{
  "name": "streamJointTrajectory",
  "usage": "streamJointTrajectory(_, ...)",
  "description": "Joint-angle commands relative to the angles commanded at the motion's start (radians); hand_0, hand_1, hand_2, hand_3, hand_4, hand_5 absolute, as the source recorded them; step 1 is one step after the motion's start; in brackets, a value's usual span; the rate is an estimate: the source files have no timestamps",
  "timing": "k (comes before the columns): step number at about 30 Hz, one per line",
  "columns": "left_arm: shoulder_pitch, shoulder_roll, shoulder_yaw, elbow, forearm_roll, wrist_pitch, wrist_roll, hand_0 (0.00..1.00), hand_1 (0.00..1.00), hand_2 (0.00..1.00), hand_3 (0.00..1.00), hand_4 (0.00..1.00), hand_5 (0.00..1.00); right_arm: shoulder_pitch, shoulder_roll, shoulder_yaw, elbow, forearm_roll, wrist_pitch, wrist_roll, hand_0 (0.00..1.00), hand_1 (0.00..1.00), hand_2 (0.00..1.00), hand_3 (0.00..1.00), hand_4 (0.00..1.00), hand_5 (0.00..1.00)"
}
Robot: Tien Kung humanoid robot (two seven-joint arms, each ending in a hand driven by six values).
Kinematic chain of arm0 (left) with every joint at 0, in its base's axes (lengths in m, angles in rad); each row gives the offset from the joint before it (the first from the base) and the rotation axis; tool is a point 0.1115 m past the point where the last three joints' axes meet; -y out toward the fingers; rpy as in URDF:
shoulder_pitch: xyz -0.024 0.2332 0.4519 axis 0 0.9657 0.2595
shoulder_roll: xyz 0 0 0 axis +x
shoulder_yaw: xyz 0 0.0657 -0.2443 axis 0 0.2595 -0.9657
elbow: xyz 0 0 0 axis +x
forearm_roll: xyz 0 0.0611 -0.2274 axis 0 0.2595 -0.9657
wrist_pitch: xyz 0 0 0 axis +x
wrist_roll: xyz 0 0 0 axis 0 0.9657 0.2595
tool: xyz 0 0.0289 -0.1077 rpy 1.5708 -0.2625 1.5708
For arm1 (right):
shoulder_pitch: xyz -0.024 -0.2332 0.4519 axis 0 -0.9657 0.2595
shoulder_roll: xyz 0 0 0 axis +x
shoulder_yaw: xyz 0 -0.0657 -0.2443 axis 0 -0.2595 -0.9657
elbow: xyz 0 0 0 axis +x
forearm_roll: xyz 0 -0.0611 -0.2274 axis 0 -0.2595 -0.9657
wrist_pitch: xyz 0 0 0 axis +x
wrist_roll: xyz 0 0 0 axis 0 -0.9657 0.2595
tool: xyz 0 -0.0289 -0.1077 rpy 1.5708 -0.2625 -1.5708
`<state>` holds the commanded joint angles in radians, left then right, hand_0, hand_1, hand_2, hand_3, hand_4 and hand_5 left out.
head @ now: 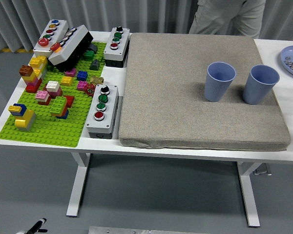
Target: Pick cup pour cup place
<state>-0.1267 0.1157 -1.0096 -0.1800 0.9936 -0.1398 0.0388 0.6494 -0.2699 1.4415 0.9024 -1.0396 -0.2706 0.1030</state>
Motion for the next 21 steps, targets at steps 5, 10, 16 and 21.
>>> streamJointTrajectory(5,0.001,-0.001,0.002,0.0,0.0,-0.001,0.002,0.868,0.818,0.884,0.786,0.64,0.998,-0.003,0.035,0.045,0.01,-0.016,-0.035,0.01,0.867,0.817,0.874,0.892,0.884,0.696)
streamJointTrajectory(10,0.001,-0.002,0.0,0.0,0.002,-0.001,0.001,0.868,0.819,0.885,0.785,0.642,0.996,-0.009,0.045,0.044,0.009,0.001,-0.056,-0.002,0.865,0.806,0.85,0.854,0.807,0.998)
streamJointTrajectory(16,0.002,-0.002,0.002,0.0,0.001,-0.002,0.001,0.868,0.819,0.884,0.785,0.642,0.995,-0.012,0.048,0.041,0.008,0.02,-0.057,0.002,0.866,0.807,0.846,0.857,0.794,0.998)
streamJointTrajectory(21,0.002,-0.003,-0.001,0.0,0.004,-0.002,0.0,0.868,0.819,0.884,0.785,0.642,0.995,-0.011,0.051,0.042,0.008,0.02,-0.054,0.002,0.866,0.807,0.846,0.857,0.794,0.998)
